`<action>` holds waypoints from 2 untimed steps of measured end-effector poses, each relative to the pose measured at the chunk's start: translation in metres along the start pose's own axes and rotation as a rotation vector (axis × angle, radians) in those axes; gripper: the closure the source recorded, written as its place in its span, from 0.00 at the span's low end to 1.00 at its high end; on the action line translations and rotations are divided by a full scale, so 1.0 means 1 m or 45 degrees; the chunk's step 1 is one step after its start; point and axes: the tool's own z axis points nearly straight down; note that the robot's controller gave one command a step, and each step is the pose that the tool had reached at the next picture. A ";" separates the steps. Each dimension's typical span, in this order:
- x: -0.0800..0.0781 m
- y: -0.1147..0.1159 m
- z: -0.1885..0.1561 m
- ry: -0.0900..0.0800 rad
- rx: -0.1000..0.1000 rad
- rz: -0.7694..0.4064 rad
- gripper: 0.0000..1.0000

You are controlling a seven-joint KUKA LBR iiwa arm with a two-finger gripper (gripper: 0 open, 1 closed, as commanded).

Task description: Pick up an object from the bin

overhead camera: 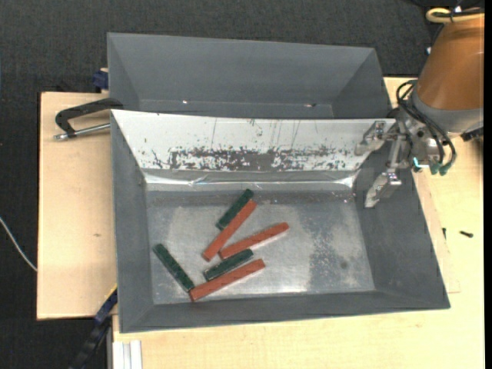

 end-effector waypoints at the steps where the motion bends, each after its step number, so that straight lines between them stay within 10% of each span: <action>1: -0.002 0.001 -0.005 -0.011 0.002 -0.003 1.00; 2: -0.002 0.001 -0.005 -0.011 0.002 -0.003 1.00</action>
Offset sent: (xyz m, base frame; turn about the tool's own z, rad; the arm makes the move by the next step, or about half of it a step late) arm 0.0000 0.0000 0.0000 0.0000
